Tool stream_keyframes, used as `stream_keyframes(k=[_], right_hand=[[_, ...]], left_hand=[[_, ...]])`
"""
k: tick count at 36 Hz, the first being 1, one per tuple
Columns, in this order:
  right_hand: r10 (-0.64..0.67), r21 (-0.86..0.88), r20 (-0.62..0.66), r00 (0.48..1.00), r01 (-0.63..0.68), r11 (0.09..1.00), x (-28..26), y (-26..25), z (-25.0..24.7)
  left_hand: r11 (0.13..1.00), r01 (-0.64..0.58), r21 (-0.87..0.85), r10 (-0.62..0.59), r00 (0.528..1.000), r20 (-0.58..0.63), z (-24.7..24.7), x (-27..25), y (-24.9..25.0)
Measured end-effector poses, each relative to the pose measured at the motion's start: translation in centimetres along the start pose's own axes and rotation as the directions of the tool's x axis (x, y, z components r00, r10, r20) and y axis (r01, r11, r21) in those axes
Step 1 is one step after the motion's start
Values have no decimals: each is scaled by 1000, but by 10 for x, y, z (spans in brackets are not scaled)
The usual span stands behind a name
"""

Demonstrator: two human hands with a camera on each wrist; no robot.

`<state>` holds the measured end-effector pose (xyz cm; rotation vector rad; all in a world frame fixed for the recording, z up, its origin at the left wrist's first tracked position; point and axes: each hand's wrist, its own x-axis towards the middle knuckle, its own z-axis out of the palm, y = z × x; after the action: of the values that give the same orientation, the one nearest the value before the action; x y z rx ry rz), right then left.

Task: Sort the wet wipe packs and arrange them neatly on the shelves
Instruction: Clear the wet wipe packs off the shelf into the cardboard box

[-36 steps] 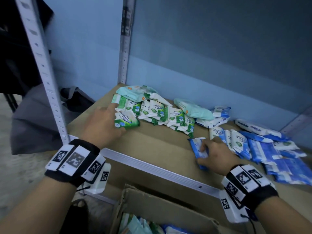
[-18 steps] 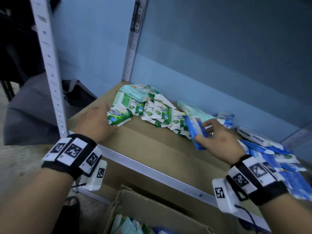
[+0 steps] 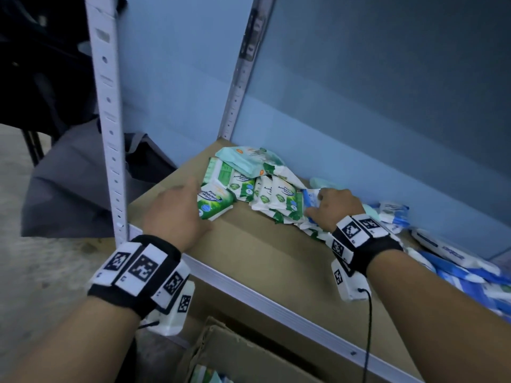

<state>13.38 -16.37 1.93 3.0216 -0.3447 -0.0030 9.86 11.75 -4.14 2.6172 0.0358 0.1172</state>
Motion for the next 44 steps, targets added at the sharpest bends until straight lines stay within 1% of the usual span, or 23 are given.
stream_keyframes(k=[3,6,10,18,22,25,29,34,38,41,44], right_hand=[[2,18,14,1000,-2,1000,3,-5,5],[19,76,11,1000,-20,997,2,-5,7],[36,153,22,999,-39,987,2,-1,7],[70,217,-15,997,-65,974,-7,9,5],[67,216,-48,997,-55,975,-25,17,2],[61,276,-71,996,-40,960,-42,23,-1],[66,317,-56,996,-45,947,-70,35,-3],[59,372,-99,993,-18,928,-108,52,7],[47,417,-91,995,-5,909,-131,58,14],[30,386,-64,997,-3,922,-141,61,22],[41,341,-19,999,-32,940,-144,62,30]], left_hand=[[1000,8,-10,-8,1000,4,1,1,-1],[999,17,-40,-16,1000,12,3,2,-1],[999,23,-36,-23,1000,18,3,2,-1],[999,21,-36,-21,1000,18,1,-1,-1],[999,26,-39,-25,999,21,0,0,1],[999,24,-32,-23,1000,21,0,0,1],[999,21,-34,-21,1000,7,0,-4,4],[1000,10,-16,-10,1000,16,-4,-10,8],[1000,4,-20,-3,999,51,-7,-16,11],[1000,2,10,-3,996,85,-8,-19,13],[1000,5,4,-5,994,106,-9,-21,14]])
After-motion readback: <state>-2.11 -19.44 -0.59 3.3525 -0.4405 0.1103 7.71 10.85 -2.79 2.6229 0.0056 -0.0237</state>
